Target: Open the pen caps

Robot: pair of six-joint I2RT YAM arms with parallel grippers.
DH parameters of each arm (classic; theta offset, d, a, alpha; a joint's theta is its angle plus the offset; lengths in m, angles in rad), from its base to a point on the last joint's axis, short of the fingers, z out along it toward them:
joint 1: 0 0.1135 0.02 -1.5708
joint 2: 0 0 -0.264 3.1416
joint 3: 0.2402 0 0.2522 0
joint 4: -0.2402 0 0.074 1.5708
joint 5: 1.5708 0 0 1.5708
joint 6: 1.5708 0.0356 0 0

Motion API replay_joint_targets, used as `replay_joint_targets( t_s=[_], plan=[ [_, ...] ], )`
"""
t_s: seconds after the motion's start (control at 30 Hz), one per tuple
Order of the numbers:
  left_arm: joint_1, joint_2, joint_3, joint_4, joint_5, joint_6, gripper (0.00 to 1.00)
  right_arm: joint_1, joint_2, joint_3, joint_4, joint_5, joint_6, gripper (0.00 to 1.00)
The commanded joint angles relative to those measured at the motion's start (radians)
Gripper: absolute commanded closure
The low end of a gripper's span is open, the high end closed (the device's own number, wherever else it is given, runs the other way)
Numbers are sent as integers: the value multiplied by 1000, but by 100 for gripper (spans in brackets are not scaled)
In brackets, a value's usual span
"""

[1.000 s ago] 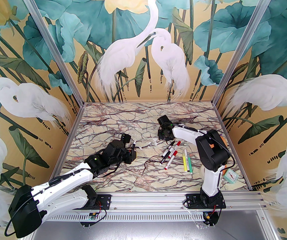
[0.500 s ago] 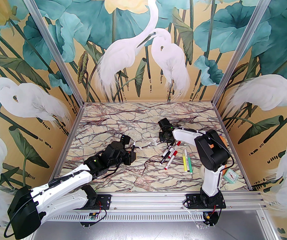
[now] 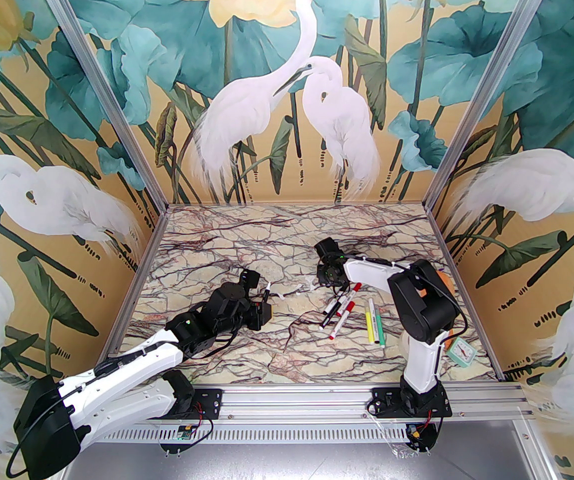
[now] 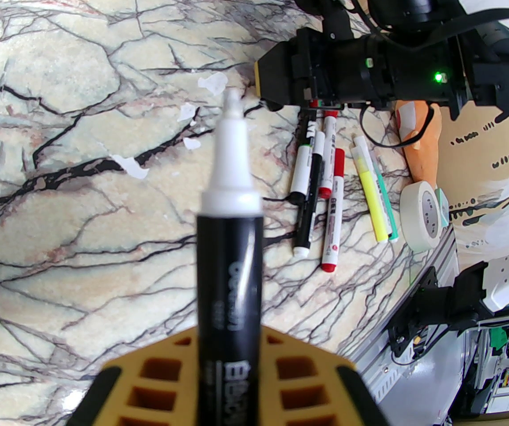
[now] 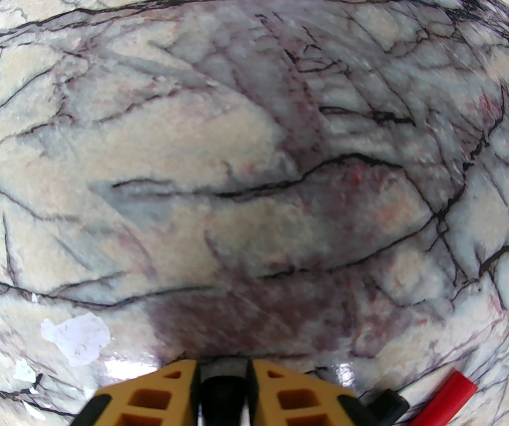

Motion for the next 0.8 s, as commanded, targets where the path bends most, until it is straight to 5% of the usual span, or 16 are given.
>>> replay_joint_targets(
  t_s=[0.0, 0.57, 0.77],
  plan=[
    [6, -14, -10, -2, 10, -11, 99, 7, 23, -22, -1, 14, 18, 70],
    [48, 209, 95, -86, -95, 22, 97, 62, -262, -91, -63, 20, -22, 58],
    [125, 340, 185, -131, -119, 56, 97, 80, -457, -188, -18, -70, -23, 42]
  ],
)
